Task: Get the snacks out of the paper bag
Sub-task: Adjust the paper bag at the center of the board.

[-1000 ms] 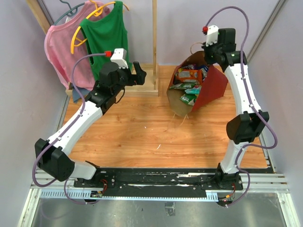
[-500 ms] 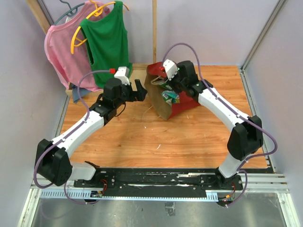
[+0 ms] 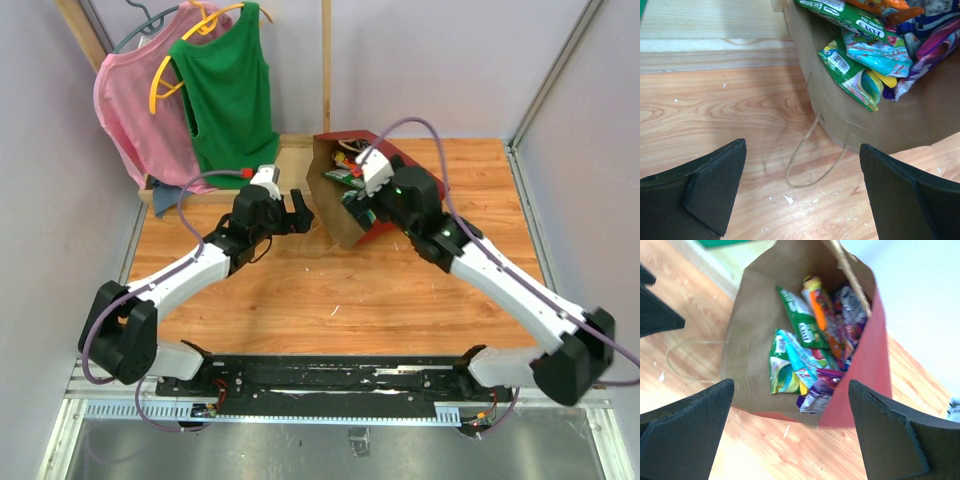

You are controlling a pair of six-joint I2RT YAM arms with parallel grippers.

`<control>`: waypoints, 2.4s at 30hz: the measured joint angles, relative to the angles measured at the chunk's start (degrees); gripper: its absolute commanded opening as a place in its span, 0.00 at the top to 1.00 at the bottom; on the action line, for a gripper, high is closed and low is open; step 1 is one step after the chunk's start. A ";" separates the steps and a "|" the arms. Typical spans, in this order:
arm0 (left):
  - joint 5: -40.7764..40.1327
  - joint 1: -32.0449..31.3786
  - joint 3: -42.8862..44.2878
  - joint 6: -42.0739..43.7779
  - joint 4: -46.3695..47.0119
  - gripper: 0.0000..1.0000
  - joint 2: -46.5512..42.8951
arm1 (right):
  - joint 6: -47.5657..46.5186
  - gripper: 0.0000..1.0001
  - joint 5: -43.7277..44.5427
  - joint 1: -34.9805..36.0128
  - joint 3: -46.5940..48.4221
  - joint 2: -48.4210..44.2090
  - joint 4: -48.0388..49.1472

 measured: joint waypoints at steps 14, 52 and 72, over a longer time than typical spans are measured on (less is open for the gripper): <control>-8.31 0.00 2.36 7.34 -1.18 0.00 3.80 | 26.77 0.02 30.25 0.15 -13.16 -5.95 5.79; -10.47 0.00 2.80 10.49 -2.14 0.00 5.70 | 55.10 0.65 54.84 4.61 -7.52 11.26 -1.31; 1.05 -2.78 2.38 12.94 5.64 0.00 6.03 | 43.54 0.97 36.13 -20.57 -29.42 -6.34 16.17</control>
